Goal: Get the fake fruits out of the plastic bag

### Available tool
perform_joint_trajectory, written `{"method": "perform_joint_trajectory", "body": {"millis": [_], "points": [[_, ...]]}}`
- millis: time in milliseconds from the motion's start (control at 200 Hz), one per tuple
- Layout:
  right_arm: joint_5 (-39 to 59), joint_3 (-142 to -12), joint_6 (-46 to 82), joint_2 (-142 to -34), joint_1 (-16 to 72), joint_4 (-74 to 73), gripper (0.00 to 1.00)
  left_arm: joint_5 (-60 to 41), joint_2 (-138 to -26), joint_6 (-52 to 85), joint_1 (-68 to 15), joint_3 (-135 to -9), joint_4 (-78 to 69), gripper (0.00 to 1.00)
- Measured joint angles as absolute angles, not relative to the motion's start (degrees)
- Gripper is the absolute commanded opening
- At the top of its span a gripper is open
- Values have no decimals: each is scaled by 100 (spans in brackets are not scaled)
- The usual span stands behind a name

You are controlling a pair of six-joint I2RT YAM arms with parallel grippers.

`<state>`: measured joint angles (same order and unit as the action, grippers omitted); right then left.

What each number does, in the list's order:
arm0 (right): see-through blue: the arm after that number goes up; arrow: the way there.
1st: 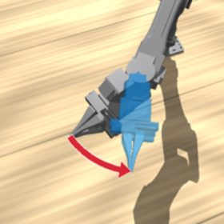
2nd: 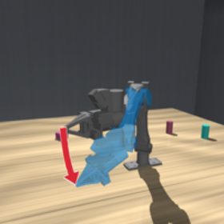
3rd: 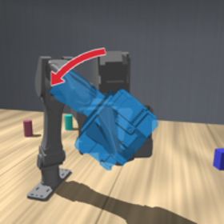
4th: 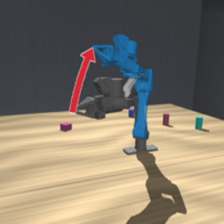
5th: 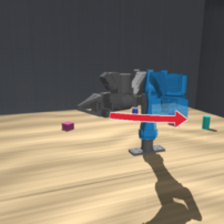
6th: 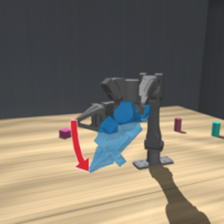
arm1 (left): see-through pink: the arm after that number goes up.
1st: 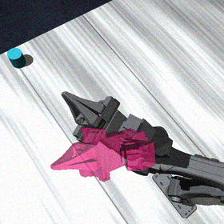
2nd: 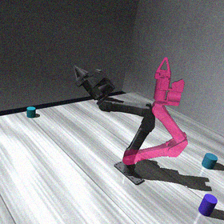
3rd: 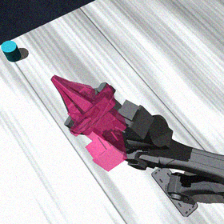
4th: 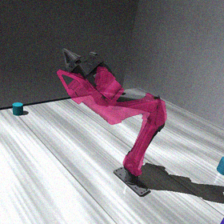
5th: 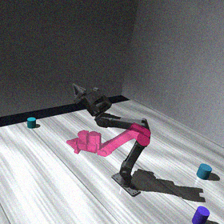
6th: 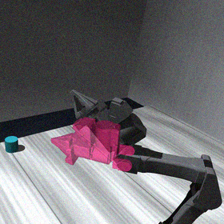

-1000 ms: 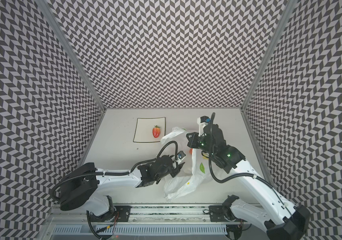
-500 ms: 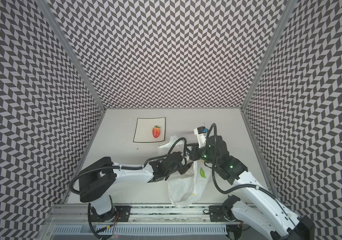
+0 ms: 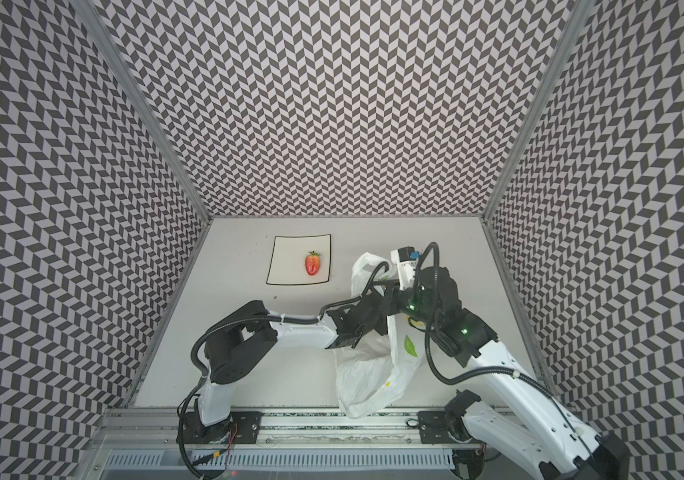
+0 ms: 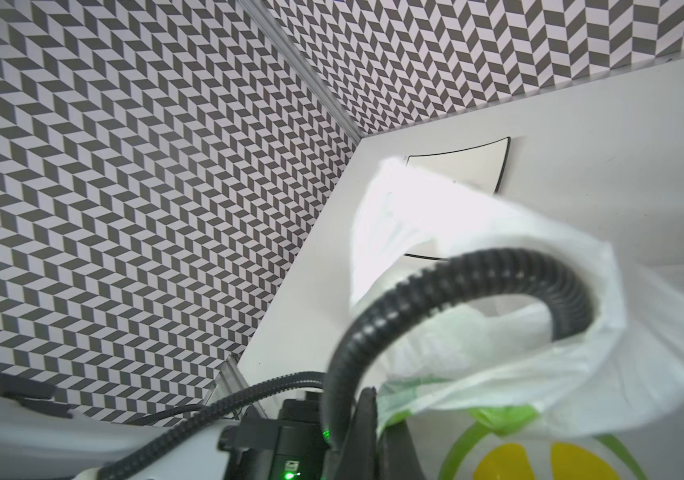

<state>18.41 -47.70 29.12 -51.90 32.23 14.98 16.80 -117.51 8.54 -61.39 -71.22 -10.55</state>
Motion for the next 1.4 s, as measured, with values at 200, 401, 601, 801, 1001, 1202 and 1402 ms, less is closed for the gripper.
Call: {"method": "perform_joint_trajectory", "body": {"millis": [200,401,601,801,1001,1202,1402], "points": [[1907,-4910,2917,-5260,3214,1487,0,1697,-12101,913,-5994,-7603,-805,68],[1876,-5028,2917,-5435,3223,1485,0,1623,-12376,902,-5983,-7813,-569,72],[1737,-5046,2917,-5516,3238,1483,0,1424,-12405,882,-5944,-7806,-449,69],[1601,-5052,2928,-5607,3240,1487,0,1308,-12811,851,-5898,-8361,-373,51],[1404,-5076,2982,-5636,3245,1490,0,1238,-12866,760,-5874,-8423,-309,39],[939,-5129,3033,-5658,3247,1500,0,1227,-12722,674,-5815,-8176,-412,30],[434,-5129,3146,-5714,3249,1636,0,1199,-12001,563,-5760,-7264,-814,25]]}}
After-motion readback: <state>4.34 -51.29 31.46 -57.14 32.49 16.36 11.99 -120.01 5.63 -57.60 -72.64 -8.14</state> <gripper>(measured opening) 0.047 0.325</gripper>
